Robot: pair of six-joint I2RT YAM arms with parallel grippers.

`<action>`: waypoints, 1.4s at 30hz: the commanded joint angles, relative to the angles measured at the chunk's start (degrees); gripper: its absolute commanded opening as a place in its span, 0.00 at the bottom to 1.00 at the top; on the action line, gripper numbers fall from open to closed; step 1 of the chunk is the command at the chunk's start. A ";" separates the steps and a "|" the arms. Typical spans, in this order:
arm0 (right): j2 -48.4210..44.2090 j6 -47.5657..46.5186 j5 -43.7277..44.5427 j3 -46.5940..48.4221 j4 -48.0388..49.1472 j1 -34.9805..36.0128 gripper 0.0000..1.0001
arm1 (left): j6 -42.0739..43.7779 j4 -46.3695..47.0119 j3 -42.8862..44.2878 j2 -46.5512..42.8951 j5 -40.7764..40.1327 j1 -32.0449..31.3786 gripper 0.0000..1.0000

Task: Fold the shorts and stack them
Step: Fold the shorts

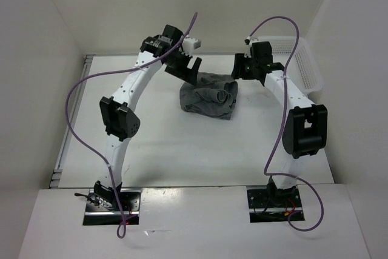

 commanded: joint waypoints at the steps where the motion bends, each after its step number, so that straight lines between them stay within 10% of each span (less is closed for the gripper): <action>1: -1.78 0.15 -14.60 -2.72 -0.93 1.66 0.64 | 0.16 5.43 -17.54 -3.87 -6.44 0.47 1.00; 9: 1.82 -1.08 -20.24 -1.14 -1.54 5.62 0.76 | 0.16 21.80 -37.74 -11.09 -10.50 -0.85 1.00; 22: 8.42 -0.28 -12.15 0.01 0.13 8.96 0.82 | 0.16 30.51 -43.73 -9.95 -13.84 -1.37 0.96; 30: 7.55 -3.60 -6.44 0.45 0.05 10.10 0.02 | 0.16 29.38 -46.10 -8.90 -7.79 -1.37 0.28; 34: 2.37 -12.72 -6.44 -4.12 -1.01 10.10 0.00 | 0.16 28.84 -47.69 -10.30 -5.50 -0.24 0.00; 42: -8.88 -30.86 -8.02 -17.81 -3.12 13.87 0.04 | 0.16 21.91 -53.49 -16.27 -2.69 -0.14 0.00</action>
